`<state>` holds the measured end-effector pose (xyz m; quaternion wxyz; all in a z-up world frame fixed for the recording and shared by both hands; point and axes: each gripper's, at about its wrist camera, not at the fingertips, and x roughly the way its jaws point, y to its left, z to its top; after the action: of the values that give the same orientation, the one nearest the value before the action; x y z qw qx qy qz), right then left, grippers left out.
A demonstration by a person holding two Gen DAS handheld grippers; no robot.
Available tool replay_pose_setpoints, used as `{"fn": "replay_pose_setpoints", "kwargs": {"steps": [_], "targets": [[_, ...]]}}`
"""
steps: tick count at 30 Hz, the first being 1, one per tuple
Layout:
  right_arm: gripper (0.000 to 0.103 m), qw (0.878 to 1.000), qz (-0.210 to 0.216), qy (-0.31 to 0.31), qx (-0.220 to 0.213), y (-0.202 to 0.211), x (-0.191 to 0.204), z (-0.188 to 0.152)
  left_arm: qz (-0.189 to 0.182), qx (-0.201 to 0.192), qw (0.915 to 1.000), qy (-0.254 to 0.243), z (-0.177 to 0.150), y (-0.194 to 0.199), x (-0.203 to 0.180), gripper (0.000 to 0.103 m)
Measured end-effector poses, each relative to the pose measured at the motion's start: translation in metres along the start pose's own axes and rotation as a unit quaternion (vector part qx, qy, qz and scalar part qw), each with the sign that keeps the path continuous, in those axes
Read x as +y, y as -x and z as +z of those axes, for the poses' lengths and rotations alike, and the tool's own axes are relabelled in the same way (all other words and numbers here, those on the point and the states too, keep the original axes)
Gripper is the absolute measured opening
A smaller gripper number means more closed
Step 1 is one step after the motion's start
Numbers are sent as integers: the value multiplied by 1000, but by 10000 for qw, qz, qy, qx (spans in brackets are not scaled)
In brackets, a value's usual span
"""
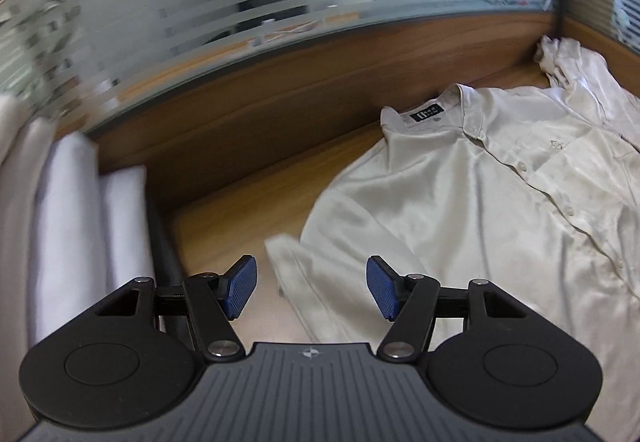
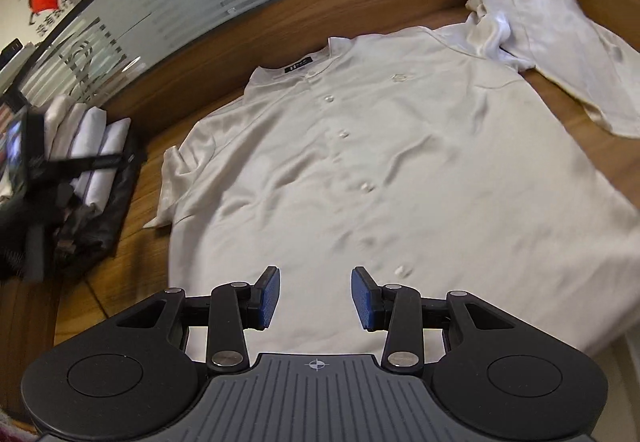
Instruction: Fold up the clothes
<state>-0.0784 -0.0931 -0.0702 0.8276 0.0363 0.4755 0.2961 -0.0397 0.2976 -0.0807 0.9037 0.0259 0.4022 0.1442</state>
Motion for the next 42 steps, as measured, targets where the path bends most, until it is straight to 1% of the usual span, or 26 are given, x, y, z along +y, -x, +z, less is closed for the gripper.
{"fn": "replay_pose_setpoints", "kwargs": {"steps": [4,7,12,14,15,16,17,18,19,21,24,25,26,27,28,30,32,34,37,39,42], "targets": [[42,9992,-160,-377,-33,1,27,-26,-334,-4,9992,-228,23,-35,6,67],[42,9979,-322,-557,-39,2,40,-42,-517,30,9981,-348,35,-62,2,67],[42,9952,-615,-757,-57,3,50,-58,-656,115,9957,-643,46,-101,-11,65],[42,9940,-720,-818,-59,3,52,-62,-631,118,9949,-774,46,-112,-16,63],[42,9935,-761,-846,-58,2,53,-64,-617,124,9945,-834,46,-118,-18,59],[42,9929,-803,-873,-58,1,54,-66,-590,166,9946,-833,45,-123,-18,46],[42,9925,-836,-889,-58,0,56,-68,-558,214,9949,-811,44,-128,-19,37],[42,9922,-861,-895,-58,-1,57,-69,-539,267,9953,-764,42,-131,-18,13],[42,9921,-876,-896,-59,-2,58,-70,-555,282,9956,-707,41,-133,-16,3],[42,9923,-888,-861,-35,-6,62,-73,-430,163,9971,-601,41,-132,-11,3],[42,9932,-906,-727,65,-11,69,-79,-351,316,9982,-378,45,-140,1,3],[42,9935,-916,-675,105,-13,72,-81,-413,416,9977,-346,47,-143,4,7],[42,9937,-921,-629,144,-15,74,-83,-507,474,9971,-323,48,-144,8,8],[42,9938,-924,-586,181,-17,77,-84,-595,494,9966,-282,50,-142,12,15],[42,9940,-928,-532,209,-19,79,-86,-647,460,9967,-195,52,-137,17,27],[42,9946,-922,-426,216,-20,84,-88,-728,384,9966,3,54,-125,27,37],[42,9952,-893,-355,200,-20,88,-89,-767,325,9962,236,55,-112,37,41],[42,9960,-806,-365,144,-19,90,-90,-705,338,9955,532,52,-102,44,47],[42,9967,-732,-349,90,-20,94,-90,-568,427,9937,871,39,-90,46,50],[42,9968,-721,-333,51,-18,96,-90,-363,461,9941,908,28,-86,41,55],[42,9970,-704,-311,-8,-17,99,-89,-94,450,9955,829,12,-84,32,59]]}}
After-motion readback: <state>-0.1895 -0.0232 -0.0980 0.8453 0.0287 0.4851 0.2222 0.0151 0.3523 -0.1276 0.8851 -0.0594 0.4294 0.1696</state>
